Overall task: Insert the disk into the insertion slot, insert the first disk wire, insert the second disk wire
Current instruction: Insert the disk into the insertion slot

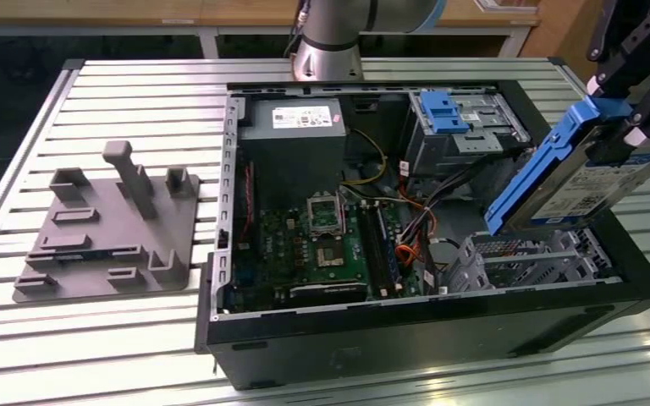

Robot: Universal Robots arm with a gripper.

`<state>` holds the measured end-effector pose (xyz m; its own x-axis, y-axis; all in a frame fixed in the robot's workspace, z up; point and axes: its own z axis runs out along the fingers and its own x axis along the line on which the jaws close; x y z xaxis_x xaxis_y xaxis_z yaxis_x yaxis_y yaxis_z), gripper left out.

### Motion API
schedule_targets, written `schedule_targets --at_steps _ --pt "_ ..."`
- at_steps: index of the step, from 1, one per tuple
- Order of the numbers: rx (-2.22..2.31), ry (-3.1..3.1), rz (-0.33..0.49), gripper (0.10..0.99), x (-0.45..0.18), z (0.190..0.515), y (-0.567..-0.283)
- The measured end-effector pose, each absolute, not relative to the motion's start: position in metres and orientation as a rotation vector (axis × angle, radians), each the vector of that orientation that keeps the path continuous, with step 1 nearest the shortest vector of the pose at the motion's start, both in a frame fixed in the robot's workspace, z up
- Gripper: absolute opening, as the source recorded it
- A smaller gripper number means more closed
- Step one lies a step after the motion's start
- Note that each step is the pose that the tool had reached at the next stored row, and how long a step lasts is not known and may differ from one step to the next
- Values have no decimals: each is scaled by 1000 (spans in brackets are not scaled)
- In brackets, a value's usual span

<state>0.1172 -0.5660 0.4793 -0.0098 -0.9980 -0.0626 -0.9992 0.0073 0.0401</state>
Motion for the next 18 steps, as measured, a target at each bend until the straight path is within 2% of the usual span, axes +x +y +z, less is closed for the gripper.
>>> schedule_targets --at_steps 18 --pt "-2199 2218 114 365 118 474 -566"
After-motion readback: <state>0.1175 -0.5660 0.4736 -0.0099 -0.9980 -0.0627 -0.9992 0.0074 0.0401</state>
